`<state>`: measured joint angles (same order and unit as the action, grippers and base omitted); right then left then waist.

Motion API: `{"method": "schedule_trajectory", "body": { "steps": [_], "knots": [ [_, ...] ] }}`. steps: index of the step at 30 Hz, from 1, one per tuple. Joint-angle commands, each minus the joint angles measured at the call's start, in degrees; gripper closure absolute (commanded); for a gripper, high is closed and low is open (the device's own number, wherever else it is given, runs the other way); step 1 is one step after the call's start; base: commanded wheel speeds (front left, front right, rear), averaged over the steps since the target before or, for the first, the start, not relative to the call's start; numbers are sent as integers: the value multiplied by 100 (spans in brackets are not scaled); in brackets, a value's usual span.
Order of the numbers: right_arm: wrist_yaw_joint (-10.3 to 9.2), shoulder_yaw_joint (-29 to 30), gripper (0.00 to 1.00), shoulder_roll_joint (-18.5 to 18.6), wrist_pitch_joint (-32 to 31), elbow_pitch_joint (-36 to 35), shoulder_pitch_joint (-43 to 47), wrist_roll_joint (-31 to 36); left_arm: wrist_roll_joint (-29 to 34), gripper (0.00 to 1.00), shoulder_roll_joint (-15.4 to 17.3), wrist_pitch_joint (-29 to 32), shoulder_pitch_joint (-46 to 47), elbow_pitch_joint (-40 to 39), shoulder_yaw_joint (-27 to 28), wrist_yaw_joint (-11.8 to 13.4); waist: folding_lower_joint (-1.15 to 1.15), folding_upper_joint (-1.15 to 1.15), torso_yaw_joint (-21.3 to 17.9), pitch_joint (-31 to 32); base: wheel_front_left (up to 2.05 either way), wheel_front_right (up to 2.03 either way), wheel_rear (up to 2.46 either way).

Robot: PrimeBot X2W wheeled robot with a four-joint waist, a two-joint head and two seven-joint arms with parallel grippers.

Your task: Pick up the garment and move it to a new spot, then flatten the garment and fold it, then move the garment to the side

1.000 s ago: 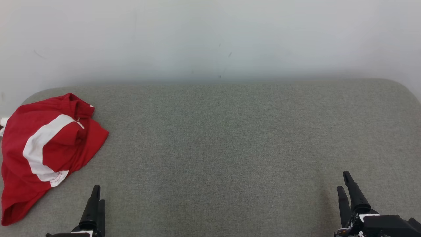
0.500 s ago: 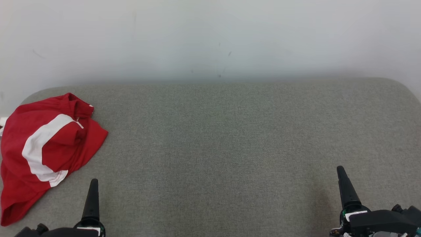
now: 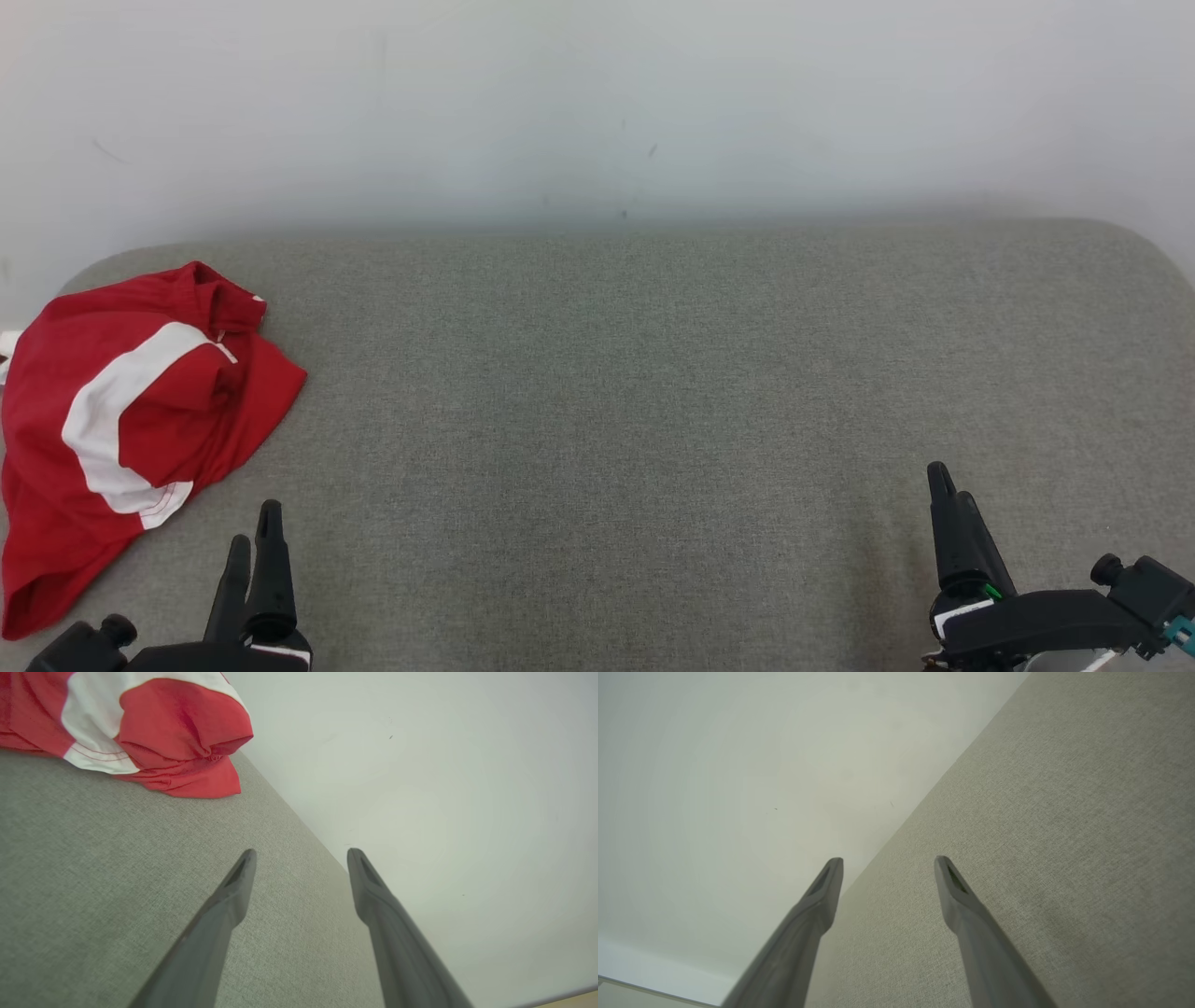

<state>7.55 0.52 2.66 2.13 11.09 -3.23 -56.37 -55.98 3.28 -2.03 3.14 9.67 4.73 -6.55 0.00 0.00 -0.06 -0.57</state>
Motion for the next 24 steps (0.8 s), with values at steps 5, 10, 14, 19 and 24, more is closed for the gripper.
{"method": "schedule_trajectory", "body": {
  "steps": [5,10,14,19,24],
  "knots": [
    [-4,-92,0,21,151,-124,-10,646,593,0,85,-153,-17,-173,-44,-11,0,0,4,-1,0,0,0],
    [-4,-168,0,22,247,-147,27,1102,1018,0,144,-252,-60,-190,-147,-40,0,0,4,8,0,0,0],
    [-5,-232,0,22,320,-155,44,1452,1311,0,193,-325,-78,-200,-222,-58,0,0,0,16,0,0,0],
    [-5,-299,0,23,412,-172,65,1851,1645,0,249,-416,-86,-219,-323,-65,0,0,0,8,0,0,0],
    [-6,-360,0,24,493,-195,71,2220,1976,0,290,-500,-88,-249,-384,-74,0,0,-2,-4,0,0,0]
  ]
}}
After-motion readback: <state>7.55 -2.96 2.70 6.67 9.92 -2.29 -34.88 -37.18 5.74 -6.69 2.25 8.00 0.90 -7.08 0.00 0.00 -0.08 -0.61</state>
